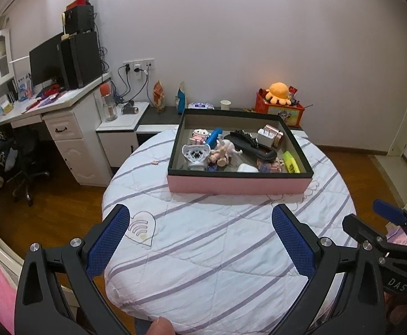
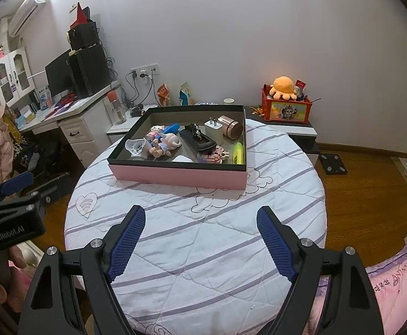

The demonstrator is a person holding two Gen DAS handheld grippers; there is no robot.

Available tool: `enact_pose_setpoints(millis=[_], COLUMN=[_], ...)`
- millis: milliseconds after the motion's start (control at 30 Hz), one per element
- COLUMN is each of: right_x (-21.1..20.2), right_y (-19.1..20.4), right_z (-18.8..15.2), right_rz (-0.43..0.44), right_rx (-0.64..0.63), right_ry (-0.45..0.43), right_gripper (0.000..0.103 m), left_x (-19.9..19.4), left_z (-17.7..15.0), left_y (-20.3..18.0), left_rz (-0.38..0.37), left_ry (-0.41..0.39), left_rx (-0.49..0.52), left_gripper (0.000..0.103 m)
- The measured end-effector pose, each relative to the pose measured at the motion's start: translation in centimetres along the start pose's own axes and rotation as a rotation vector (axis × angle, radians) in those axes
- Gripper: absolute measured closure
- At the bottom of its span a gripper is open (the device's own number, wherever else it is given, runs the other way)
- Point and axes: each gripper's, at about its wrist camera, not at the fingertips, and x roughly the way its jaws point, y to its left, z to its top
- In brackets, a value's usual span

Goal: Organize rigid objects

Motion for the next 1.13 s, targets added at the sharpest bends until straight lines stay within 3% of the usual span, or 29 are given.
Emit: enact_pose_setpoints(millis=[433, 1133], right_x=[0.8, 1.7], right_y=[0.2, 0.2], right_z=[1.6, 1.9], right_rz=[0.001, 0.002], right_rx=[-0.014, -0.012], right_ry=[-0.008, 0.005], right_gripper=[0.019, 0.019], left_x=[1.1, 2.2], left_z=[1.2, 1.4], left_y=[0.9, -0.4], left_rz=[-0.013, 0.013], left_ry=[0.030, 0.053], left_rx=[-0.037, 0.032], left_gripper=[0.000, 0.000])
